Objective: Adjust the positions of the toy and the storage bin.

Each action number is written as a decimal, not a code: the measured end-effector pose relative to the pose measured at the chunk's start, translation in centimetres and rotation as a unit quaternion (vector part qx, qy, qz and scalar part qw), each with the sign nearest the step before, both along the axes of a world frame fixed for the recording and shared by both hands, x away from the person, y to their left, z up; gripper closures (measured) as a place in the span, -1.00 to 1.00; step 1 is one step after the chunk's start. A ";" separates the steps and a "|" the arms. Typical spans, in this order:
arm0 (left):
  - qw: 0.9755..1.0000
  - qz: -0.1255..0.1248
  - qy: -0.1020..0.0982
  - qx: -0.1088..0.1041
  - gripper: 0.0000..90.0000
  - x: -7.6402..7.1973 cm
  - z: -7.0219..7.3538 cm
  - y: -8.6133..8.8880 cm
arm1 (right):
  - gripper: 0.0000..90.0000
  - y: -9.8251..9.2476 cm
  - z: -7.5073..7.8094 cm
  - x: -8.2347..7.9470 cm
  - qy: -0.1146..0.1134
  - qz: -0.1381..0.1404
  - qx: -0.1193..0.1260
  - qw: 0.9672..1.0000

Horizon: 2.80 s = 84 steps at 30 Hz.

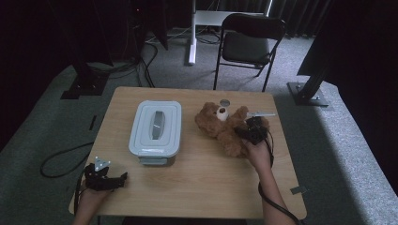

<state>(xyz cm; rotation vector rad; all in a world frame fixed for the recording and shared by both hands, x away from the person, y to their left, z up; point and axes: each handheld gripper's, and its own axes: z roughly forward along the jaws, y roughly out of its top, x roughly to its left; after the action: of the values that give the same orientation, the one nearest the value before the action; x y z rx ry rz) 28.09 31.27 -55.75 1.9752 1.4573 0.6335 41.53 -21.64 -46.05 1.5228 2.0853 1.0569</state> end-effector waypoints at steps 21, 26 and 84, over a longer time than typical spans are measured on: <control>1.000 0.000 0.000 0.000 -0.97 0.0 0.0 0.0 | -0.29 -3.3 0.7 -4.3 -0.005 -0.019 0.034 0.999; 1.000 0.000 0.000 0.000 -0.97 0.0 0.0 0.0 | -0.31 -5.4 -0.1 -6.3 0.001 -0.033 0.028 0.999; 1.000 0.000 0.000 0.000 -0.97 0.0 0.0 0.0 | -0.49 2.9 2.6 -7.1 -0.032 0.117 0.096 0.988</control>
<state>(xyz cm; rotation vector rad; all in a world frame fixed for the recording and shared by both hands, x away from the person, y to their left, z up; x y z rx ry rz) 28.09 31.27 -55.75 1.9754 1.4565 0.6345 34.42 -18.74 -43.42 1.3289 2.2119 1.4074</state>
